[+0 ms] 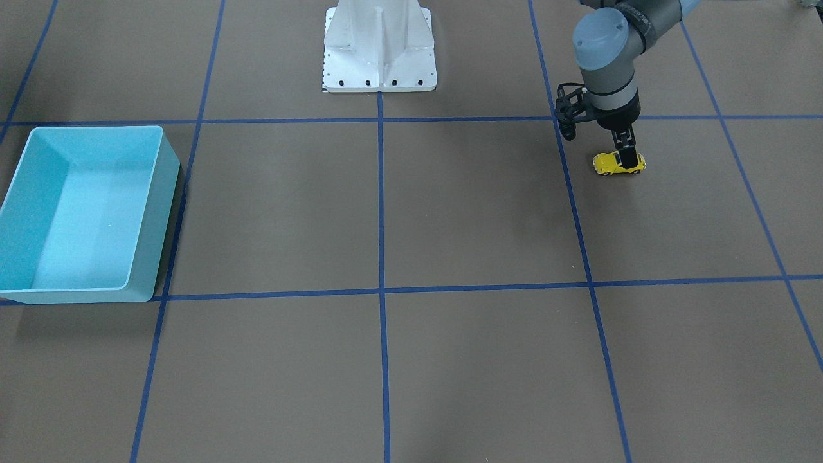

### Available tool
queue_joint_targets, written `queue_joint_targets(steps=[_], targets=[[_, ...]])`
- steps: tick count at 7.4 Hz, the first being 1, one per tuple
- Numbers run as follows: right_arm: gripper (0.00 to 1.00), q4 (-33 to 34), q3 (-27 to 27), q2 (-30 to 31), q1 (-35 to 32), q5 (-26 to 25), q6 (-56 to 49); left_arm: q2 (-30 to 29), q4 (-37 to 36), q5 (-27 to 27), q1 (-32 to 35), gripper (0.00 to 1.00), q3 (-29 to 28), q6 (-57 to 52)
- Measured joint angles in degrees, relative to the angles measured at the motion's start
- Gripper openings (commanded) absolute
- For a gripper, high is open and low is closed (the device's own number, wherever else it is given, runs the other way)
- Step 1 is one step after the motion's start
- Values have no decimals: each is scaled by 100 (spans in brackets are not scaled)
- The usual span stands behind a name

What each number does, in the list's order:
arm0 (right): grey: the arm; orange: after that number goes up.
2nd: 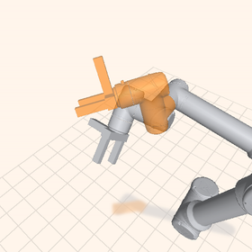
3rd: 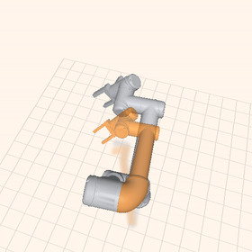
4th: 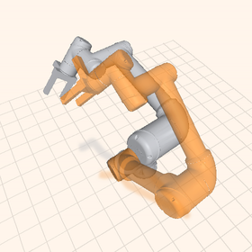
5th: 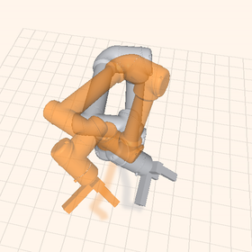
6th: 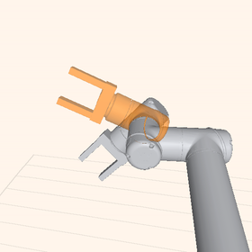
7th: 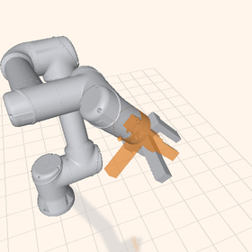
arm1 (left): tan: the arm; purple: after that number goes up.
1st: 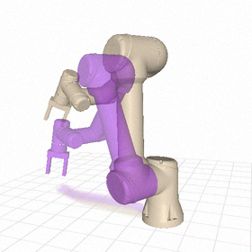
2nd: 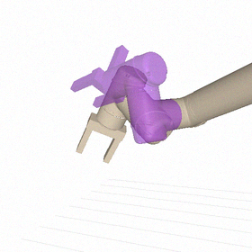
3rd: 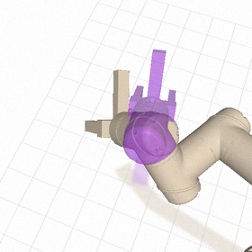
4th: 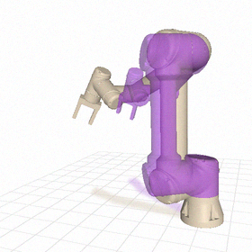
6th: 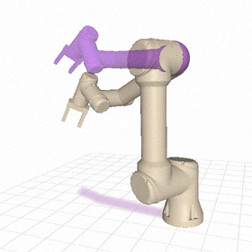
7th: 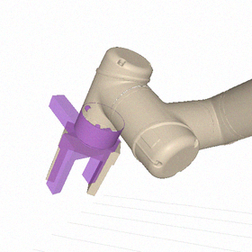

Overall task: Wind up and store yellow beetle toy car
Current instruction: 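Move the left gripper down over the yellow beetle toy car, then close the left gripper on the yellow car's body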

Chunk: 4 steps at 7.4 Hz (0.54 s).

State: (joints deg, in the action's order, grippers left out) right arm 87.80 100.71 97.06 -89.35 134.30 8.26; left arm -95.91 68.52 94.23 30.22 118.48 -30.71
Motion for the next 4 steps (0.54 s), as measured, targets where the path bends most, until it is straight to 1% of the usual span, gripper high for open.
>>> queue_joint_targets(steps=[2, 4], targets=[[100, 2, 1, 1, -1, 0, -5, -100, 15, 215, 4, 99, -298, 190], [100, 13, 7, -2, 3, 6, -8, -208, 37, 379, 0, 99, -471, 185]])
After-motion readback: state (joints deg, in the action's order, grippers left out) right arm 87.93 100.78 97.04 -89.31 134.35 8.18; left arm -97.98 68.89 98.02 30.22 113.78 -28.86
